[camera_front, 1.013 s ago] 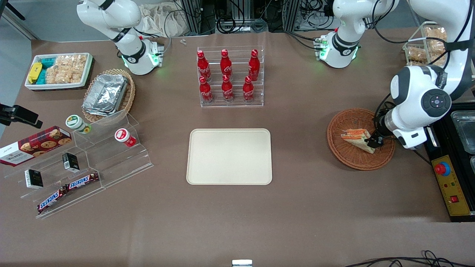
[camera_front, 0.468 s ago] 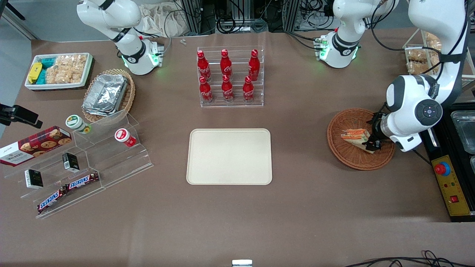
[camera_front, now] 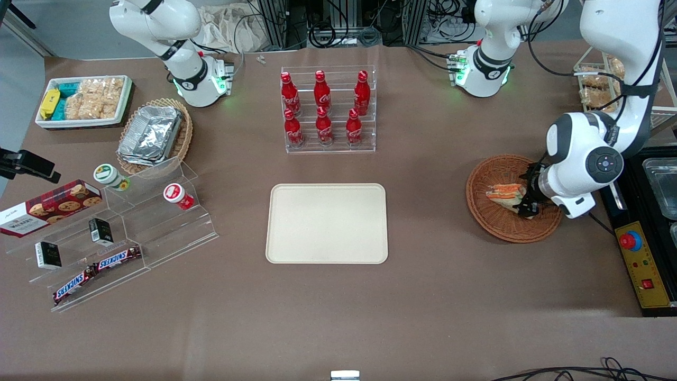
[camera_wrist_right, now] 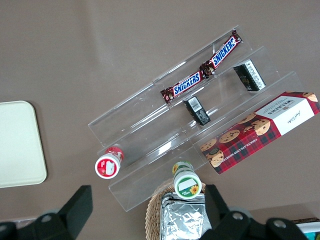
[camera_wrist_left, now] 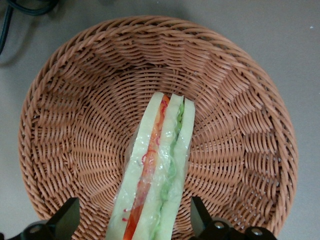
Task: Place sandwich from basket to tray
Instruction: 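Close the left gripper on the sandwich wedge and lift it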
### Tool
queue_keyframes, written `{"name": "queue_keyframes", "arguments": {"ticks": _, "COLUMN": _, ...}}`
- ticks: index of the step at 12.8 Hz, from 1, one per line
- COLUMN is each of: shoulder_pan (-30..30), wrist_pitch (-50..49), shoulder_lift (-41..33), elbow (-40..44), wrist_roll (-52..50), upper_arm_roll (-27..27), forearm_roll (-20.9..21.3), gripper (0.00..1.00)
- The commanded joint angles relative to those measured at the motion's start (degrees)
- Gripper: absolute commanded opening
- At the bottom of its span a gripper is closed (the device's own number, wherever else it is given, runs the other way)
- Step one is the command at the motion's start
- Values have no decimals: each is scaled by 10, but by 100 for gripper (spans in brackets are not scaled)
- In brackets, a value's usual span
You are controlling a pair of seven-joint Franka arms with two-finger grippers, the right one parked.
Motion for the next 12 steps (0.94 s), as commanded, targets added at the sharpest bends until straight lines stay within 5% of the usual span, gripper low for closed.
{"name": "queue_keyframes", "arguments": {"ticks": 1, "shoulder_pan": 3, "wrist_pitch": 14, "shoulder_lift": 10, "elbow": -5, "wrist_roll": -16, "upper_arm_roll": -3, "forearm_roll": 12, "gripper": 96}}
{"name": "queue_keyframes", "arguments": {"ticks": 2, "shoulder_pan": 3, "wrist_pitch": 14, "shoulder_lift": 14, "elbow": -5, "wrist_roll": -16, "upper_arm_roll": -4, "forearm_roll": 11, "gripper": 72}}
{"name": "queue_keyframes", "arguments": {"ticks": 3, "shoulder_pan": 3, "wrist_pitch": 13, "shoulder_lift": 13, "elbow": -4, "wrist_roll": -16, "upper_arm_roll": -4, "forearm_roll": 11, "gripper": 32}}
{"name": "queue_keyframes", "arguments": {"ticks": 4, "shoulder_pan": 3, "wrist_pitch": 12, "shoulder_lift": 12, "elbow": -4, "wrist_roll": -16, "upper_arm_roll": -4, "forearm_roll": 11, "gripper": 4}}
{"name": "queue_keyframes", "arguments": {"ticks": 8, "shoulder_pan": 3, "wrist_pitch": -47, "shoulder_lift": -4, "elbow": 40, "wrist_roll": -9, "upper_arm_roll": -6, "forearm_roll": 7, "gripper": 0}}
{"name": "queue_keyframes", "arguments": {"ticks": 12, "shoulder_pan": -2, "wrist_pitch": -262, "shoulder_lift": 1, "elbow": 224, "wrist_roll": 63, "upper_arm_roll": -36, "forearm_roll": -10, "gripper": 0}}
